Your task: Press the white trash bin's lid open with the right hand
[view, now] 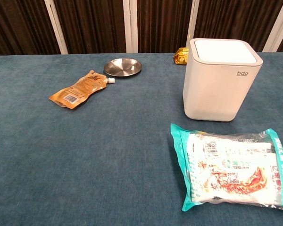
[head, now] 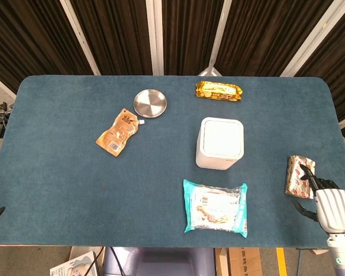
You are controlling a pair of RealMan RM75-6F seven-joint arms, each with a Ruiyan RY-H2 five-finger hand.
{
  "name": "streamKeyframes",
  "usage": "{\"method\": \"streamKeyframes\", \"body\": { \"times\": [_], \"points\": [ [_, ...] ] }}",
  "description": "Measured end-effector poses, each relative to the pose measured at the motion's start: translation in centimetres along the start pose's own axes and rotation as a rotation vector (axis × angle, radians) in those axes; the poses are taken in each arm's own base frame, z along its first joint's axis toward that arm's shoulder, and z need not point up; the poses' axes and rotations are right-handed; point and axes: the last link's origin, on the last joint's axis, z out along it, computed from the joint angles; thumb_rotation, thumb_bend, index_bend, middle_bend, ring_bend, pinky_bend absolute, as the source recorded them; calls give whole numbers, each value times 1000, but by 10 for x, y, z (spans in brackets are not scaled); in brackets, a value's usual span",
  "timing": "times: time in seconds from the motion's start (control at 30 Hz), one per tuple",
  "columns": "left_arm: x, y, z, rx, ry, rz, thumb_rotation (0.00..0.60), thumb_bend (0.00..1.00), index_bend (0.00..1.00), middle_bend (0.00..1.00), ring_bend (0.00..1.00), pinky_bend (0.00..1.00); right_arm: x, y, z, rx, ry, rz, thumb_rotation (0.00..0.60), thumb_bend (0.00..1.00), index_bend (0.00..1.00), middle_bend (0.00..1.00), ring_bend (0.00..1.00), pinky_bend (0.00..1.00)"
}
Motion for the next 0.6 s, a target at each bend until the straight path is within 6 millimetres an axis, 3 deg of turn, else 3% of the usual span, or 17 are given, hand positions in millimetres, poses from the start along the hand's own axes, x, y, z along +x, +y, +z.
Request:
{"method": "streamKeyframes", "body": {
  "times": [0.07,0.17,0.33,0.6],
  "points": [
    [-1,0,1,2,-2,2,600,4,184,104,0,142,4,-7,8,24,3,-7,600,446,151,783,795,812],
    [-1,1,2,2,-2,5,600,4,184,104,0,142,13,-20,23,65,16,-22,600,637,160,858,847,852],
    [-2,1,2,2,-7,7,600,4,184,104,0,142,22,-42,44,120,-12,-54,600,731,162,865,852,857],
    [-2,1,3,6,-8,7,600,4,184,105,0,142,21,-76,72,192,-192,-135,600,751,162,865,852,857]
  ]
}}
